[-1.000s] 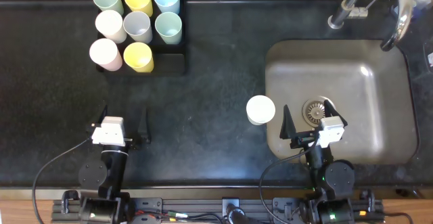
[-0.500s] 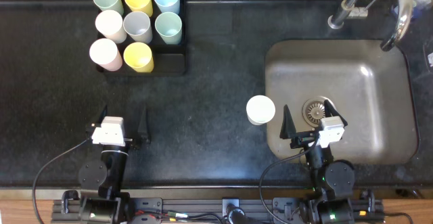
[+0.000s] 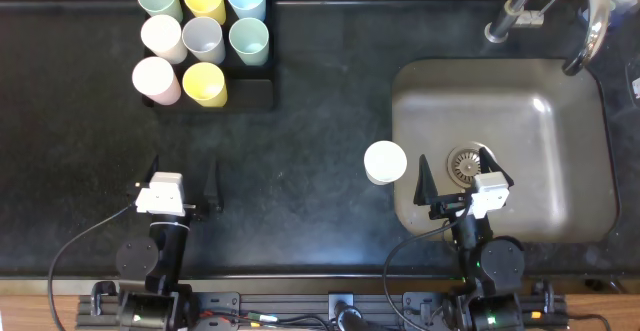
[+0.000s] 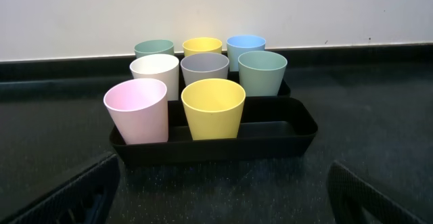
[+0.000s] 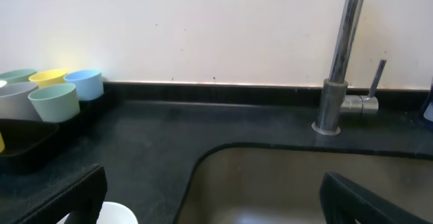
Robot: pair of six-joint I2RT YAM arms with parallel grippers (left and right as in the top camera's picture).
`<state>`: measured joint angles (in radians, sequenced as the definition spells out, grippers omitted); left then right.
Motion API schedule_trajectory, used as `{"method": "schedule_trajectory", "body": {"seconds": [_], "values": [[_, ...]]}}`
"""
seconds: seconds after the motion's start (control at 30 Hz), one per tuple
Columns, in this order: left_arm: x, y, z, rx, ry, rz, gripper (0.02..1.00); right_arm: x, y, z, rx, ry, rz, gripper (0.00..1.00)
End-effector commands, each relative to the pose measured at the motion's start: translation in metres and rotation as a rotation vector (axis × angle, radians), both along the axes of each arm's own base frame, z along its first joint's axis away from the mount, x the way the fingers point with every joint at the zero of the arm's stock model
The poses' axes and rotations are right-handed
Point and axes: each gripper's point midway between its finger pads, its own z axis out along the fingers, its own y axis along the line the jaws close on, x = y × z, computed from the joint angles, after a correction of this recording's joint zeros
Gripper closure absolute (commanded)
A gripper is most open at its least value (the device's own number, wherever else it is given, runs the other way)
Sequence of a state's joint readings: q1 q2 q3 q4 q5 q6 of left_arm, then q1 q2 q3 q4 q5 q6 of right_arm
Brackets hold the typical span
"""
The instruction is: Store Cups
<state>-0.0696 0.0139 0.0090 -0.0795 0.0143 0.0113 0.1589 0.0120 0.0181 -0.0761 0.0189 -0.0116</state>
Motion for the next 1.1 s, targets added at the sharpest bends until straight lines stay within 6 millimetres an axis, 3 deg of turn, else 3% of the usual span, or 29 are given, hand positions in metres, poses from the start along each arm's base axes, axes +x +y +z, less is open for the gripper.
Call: {"method": "schedule_trajectory", "body": {"seconds": [0.03, 0.27, 0.4, 0.5, 0.63, 0.87, 1.1], "values": [[0.0, 0.003, 0.001, 0.019, -0.006, 0.013, 0.018, -0.003, -0.001, 0.029, 0.003, -0.043, -0.005, 0.005], [0.0, 0.003, 0.001, 0.019, -0.006, 0.013, 0.018, 0.0, -0.005, 0.117, -0.026, 0.118, -0.031, 0.005], [0.0, 0.003, 0.001, 0.019, -0.006, 0.013, 0.018, 0.003, -0.004, 0.147, -0.062, 0.279, -0.028, 0.003], [0.0, 0.003, 0.001, 0.019, -0.006, 0.013, 0.018, 0.004, 0.005, 0.157, -0.074, 0.416, 0.024, 0.003], [0.0, 0.003, 0.001, 0.019, -0.006, 0.013, 0.018, 0.001, 0.015, 0.14, -0.092, 0.678, 0.087, 0.003], [0.0, 0.003, 0.001, 0.019, -0.006, 0.013, 0.018, -0.01, 0.014, 0.063, -0.149, 1.16, 0.083, 0.003], [0.0, 0.003, 0.001, 0.019, -0.006, 0.013, 0.018, -0.001, 0.027, 0.017, -0.117, 1.404, 0.125, 0.003]]}}
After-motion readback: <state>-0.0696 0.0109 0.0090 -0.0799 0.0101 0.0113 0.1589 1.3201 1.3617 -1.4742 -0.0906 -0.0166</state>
